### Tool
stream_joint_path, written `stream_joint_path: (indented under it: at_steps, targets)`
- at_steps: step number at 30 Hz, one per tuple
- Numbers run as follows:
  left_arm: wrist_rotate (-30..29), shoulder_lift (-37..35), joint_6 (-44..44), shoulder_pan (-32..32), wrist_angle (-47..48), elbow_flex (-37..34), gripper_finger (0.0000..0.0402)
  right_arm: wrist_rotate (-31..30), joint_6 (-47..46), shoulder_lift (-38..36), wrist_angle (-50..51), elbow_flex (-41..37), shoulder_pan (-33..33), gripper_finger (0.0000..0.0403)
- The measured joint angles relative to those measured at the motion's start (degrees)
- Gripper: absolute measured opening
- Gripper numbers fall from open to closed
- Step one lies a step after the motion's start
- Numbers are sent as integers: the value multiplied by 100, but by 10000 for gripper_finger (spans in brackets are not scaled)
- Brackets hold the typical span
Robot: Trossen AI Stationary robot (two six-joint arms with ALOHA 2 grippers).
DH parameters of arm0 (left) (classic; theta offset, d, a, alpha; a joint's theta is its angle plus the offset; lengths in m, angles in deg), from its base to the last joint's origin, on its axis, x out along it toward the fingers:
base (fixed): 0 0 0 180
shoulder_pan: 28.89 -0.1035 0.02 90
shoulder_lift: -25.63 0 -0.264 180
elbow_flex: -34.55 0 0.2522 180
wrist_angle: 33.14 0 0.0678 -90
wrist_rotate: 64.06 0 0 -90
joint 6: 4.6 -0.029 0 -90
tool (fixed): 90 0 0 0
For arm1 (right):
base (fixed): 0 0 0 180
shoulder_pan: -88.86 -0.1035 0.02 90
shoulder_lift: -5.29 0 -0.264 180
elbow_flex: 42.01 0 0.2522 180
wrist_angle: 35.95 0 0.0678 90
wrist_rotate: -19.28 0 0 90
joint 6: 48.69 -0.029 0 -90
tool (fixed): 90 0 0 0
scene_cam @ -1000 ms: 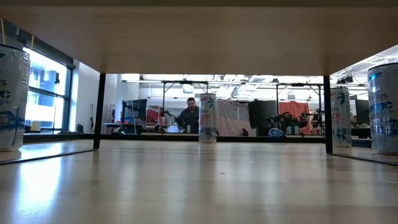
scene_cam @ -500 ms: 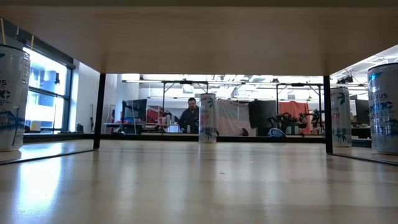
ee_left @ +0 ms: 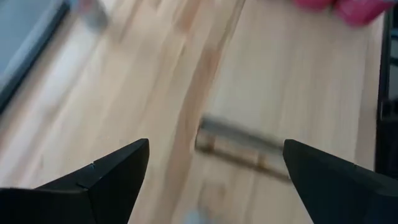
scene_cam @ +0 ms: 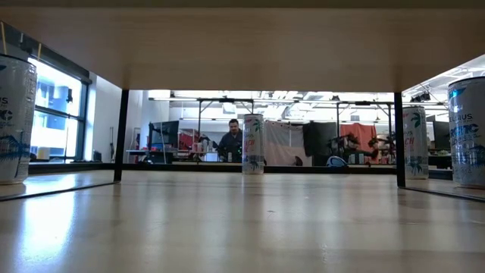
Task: Place canned beverage on shelf
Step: Put the top left white-blue soda can on the shelf
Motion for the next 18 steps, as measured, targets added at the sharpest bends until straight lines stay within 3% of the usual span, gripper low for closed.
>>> stream_joint_path:
  at_steps: [6,18]
  targets:
    - [320,-53,1114,305,1268,-219,362,-310,-207,293,-2,0,-159,341]
    - [466,-150,1496,964,1298,-1462,362,-619,-1024,809,-4,0,-743,341]
